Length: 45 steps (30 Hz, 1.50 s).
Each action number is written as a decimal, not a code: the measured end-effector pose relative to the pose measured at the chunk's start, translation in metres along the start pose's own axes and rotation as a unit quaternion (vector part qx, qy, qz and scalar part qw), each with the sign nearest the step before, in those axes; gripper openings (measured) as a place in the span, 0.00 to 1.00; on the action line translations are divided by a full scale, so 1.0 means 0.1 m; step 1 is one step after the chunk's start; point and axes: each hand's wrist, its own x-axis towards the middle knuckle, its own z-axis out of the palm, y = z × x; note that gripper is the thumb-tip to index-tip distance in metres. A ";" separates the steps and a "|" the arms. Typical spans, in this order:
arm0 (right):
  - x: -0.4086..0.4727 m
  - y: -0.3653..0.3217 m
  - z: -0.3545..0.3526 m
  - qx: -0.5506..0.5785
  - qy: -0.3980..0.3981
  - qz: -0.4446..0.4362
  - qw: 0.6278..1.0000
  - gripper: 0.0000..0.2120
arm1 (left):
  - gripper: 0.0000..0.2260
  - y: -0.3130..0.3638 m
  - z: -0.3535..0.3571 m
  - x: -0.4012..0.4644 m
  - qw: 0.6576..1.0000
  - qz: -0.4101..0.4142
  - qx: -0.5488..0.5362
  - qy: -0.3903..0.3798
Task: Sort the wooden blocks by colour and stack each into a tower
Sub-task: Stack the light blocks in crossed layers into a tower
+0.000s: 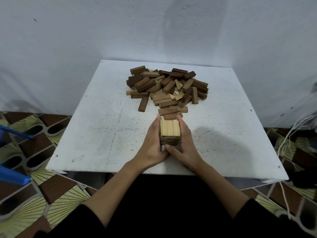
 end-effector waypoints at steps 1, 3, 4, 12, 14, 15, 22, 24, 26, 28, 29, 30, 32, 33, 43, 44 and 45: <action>0.00 0.00 0.00 -0.005 -0.002 -0.003 1.000 0.48 | 0.43 0.00 0.00 0.00 1.000 0.003 0.006 -0.002; 0.00 0.01 0.01 -0.011 -0.006 -0.006 1.000 0.47 | 0.43 0.01 0.00 0.00 1.000 0.008 0.013 -0.006; 0.00 0.01 0.01 -0.014 -0.007 -0.006 1.000 0.48 | 0.43 0.01 0.00 0.00 1.000 0.010 0.016 -0.006; 0.00 0.01 0.02 -0.033 -0.019 0.005 0.999 0.50 | 0.44 -0.01 0.01 0.02 0.999 0.020 0.033 0.000; 0.00 0.02 0.02 -0.037 -0.020 0.000 0.999 0.53 | 0.44 -0.01 0.01 0.02 0.999 0.019 0.033 -0.001; 0.00 0.02 0.02 -0.038 -0.020 -0.001 0.999 0.53 | 0.44 -0.01 0.01 0.02 0.999 0.019 0.034 -0.002; 0.01 0.03 0.01 -0.010 -0.016 -0.001 1.000 0.51 | 0.45 0.01 0.00 0.01 1.000 0.014 0.007 -0.008; 0.01 0.02 -0.04 0.027 -0.012 0.008 1.000 0.47 | 0.45 0.02 -0.05 -0.02 0.999 -0.013 -0.045 -0.019; 0.04 0.00 -0.14 0.047 0.004 0.016 0.999 0.48 | 0.46 0.03 -0.16 -0.02 0.996 -0.025 -0.082 -0.024; 0.09 -0.01 -0.24 0.054 0.014 0.006 0.998 0.48 | 0.45 0.06 -0.28 0.02 0.996 -0.018 -0.084 -0.028; 0.11 -0.01 -0.29 0.052 0.011 -0.007 0.999 0.47 | 0.45 0.08 -0.33 0.05 0.996 -0.016 -0.078 -0.034; 0.14 -0.02 -0.33 0.046 0.003 -0.019 0.999 0.47 | 0.45 0.10 -0.37 0.08 0.997 -0.015 -0.071 -0.041; 0.18 -0.04 -0.39 0.026 -0.016 -0.039 0.999 0.46 | 0.45 0.13 -0.43 0.14 0.997 -0.011 -0.059 -0.050; 0.20 -0.04 -0.40 0.017 -0.023 -0.047 0.999 0.46 | 0.44 0.14 -0.44 0.16 0.997 -0.009 -0.054 -0.052; 0.28 -0.07 -0.40 -0.003 -0.031 -0.043 0.999 0.45 | 0.44 0.18 -0.46 0.26 0.997 0.004 -0.033 -0.065; 0.29 -0.07 -0.40 -0.005 -0.033 -0.043 0.999 0.45 | 0.44 0.19 -0.46 0.27 0.997 0.006 -0.032 -0.065; 0.30 -0.08 -0.40 -0.007 -0.035 -0.043 0.998 0.45 | 0.44 0.19 -0.46 0.27 0.997 0.007 -0.031 -0.064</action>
